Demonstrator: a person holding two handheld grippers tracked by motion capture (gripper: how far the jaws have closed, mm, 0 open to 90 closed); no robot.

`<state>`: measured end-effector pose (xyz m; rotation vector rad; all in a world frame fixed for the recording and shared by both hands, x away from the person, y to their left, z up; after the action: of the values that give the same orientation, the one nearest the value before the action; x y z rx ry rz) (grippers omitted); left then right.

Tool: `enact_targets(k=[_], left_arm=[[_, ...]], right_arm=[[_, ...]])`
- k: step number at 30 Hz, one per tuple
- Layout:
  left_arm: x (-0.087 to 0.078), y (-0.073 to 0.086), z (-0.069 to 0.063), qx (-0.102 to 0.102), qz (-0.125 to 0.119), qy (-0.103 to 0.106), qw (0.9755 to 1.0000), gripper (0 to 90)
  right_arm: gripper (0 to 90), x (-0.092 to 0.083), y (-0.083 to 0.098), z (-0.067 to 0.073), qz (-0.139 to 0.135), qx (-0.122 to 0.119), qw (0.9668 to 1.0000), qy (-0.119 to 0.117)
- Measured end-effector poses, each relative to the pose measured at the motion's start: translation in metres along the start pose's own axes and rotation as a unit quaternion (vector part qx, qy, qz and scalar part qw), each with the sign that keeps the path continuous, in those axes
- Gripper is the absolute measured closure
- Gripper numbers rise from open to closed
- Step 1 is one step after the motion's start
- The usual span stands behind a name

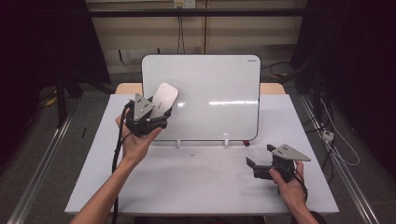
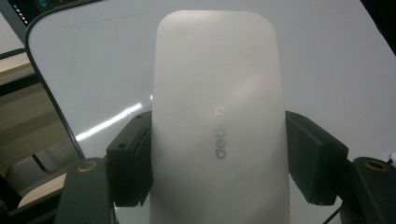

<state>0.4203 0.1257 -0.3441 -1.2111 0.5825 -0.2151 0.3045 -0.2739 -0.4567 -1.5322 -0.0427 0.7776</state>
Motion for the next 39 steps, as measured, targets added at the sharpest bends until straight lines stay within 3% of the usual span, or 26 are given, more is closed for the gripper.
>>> enact_targets(k=[21, 29, 32, 39], left_arm=[[-0.002, 0.04, 0.004, 0.032, 0.051, -0.019, 0.998, 31.2], [0.004, 0.052, -0.002, 0.056, 0.072, -0.024, 0.9955, 31.2], [0.006, 0.052, -0.003, 0.058, 0.069, -0.025, 0.9956, 31.2], [0.015, 0.061, -0.01, 0.077, 0.086, -0.03, 0.9929, 31.2]], right_arm=[[4.1, 0.001, 0.001, 0.003, 0.007, -0.007, 0.9999, -0.01], [4.1, 0.002, 0.0, 0.002, 0.005, -0.006, 0.9999, -0.009], [4.1, 0.002, 0.0, 0.002, 0.004, -0.005, 0.9999, -0.009], [4.2, 0.002, 0.0, 0.002, 0.004, -0.005, 0.9999, -0.009]])
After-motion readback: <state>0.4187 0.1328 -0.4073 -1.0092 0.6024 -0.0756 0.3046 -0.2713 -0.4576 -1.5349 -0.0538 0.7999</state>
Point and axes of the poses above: each handheld gripper's, and its own axes: x roughly forward along the jaws, y roughly out of its underside, z roughly to its left, the point moved 1 cm from there along x, roughly forward along the jaws, and after that the axes turned 4 degrees about -y, right-handed, at the moved point
